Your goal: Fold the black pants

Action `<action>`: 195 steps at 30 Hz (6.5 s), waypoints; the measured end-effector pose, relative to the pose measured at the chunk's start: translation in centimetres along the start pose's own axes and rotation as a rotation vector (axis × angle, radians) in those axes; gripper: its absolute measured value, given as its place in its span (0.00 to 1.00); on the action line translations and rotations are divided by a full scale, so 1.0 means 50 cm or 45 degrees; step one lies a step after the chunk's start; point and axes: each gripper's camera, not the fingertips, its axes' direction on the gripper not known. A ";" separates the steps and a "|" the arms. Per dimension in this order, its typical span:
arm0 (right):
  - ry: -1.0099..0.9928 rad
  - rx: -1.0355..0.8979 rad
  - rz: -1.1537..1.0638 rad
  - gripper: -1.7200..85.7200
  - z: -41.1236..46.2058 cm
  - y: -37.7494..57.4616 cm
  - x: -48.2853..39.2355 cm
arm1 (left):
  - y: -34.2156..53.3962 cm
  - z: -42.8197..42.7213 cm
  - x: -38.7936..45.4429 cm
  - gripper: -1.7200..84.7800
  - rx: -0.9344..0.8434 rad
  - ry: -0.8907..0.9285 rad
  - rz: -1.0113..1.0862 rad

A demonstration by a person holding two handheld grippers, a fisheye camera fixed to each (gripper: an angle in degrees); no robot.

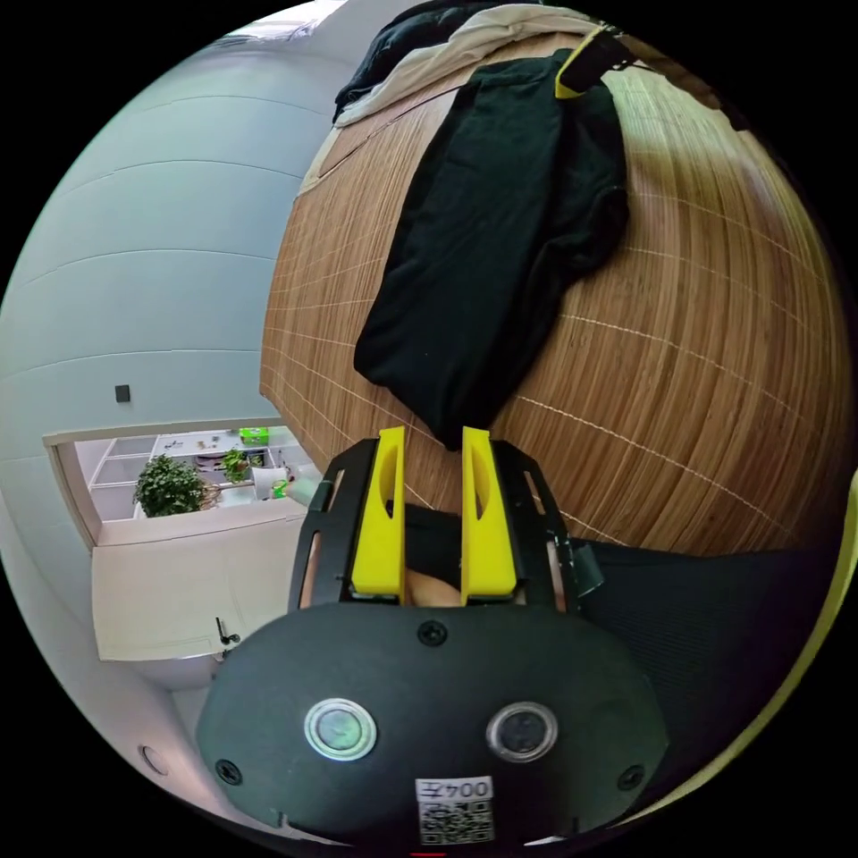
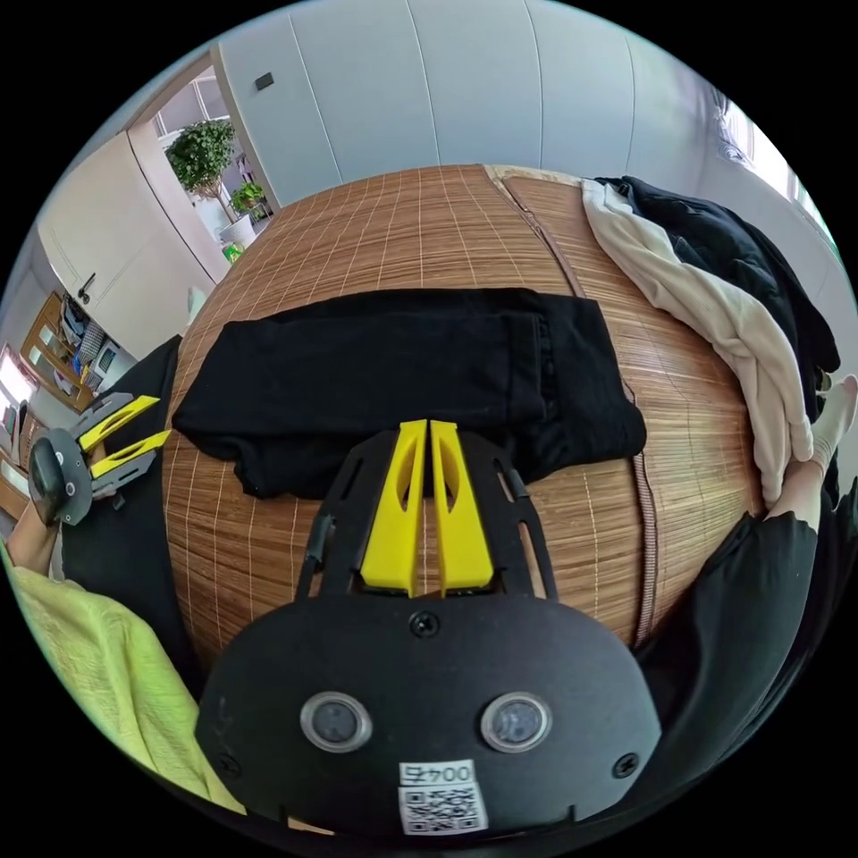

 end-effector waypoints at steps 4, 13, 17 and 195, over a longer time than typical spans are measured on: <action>0.025 -0.022 -0.026 0.02 0.000 -0.003 -0.006 | -0.014 0.012 0.038 0.13 -0.034 -0.092 0.068; 0.057 -0.035 -0.072 0.01 -0.019 -0.016 -0.026 | -0.056 0.022 0.061 0.11 -0.078 -0.152 0.097; 0.098 -0.047 -0.112 0.01 -0.020 -0.029 -0.044 | -0.066 0.021 0.070 0.09 -0.080 -0.184 0.130; -0.094 0.235 -0.350 0.08 -0.071 -0.056 -0.239 | -0.001 0.164 -0.336 0.02 0.291 0.427 -0.160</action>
